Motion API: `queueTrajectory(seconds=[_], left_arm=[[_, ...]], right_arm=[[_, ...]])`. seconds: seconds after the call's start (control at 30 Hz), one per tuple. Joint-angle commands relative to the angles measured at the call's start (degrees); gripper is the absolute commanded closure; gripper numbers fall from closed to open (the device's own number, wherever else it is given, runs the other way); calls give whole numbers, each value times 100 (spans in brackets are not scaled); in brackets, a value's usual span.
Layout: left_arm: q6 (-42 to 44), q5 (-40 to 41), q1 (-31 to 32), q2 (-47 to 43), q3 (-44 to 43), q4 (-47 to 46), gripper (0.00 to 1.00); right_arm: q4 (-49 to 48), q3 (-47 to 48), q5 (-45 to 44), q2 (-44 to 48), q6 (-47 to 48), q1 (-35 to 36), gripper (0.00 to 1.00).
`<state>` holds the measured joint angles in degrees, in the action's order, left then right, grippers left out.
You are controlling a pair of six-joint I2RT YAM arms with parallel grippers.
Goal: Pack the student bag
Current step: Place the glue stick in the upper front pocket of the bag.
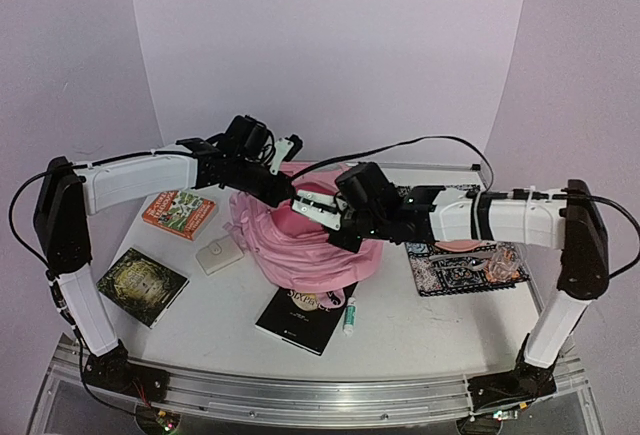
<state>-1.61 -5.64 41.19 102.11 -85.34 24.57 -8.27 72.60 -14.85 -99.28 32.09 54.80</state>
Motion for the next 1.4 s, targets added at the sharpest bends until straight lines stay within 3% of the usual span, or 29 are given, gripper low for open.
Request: queueTrajectory(seconds=[0.0, 0.2, 0.33, 0.43, 0.63, 0.97, 1.37], left_arm=[[-141, -243, -13, -96, -417, -328, 100], [-149, -280, -13, -81, -429, -306, 100], [-132, -206, -14, -98, -434, -290, 100], [-145, -185, -14, -104, -446, -280, 100], [-198, -34, -15, -93, -447, -284, 100], [-347, 372, -45, -51, -412, -281, 100], [-359, 796, -80, -60, -290, -281, 100]], right_arm=[[-204, 581, -452, -545, 878, 95, 99], [-372, 1074, -763, -1077, 1276, 97, 88], [-397, 1280, -835, -1250, 1330, 95, 65], [-404, 1290, -831, -1262, 1256, 99, 58], [-426, 966, -541, -843, 622, 96, 55], [-58, 317, -469, 201, -1732, 84, 45], [2223, 56, -23, 632, -5278, 89, 37]])
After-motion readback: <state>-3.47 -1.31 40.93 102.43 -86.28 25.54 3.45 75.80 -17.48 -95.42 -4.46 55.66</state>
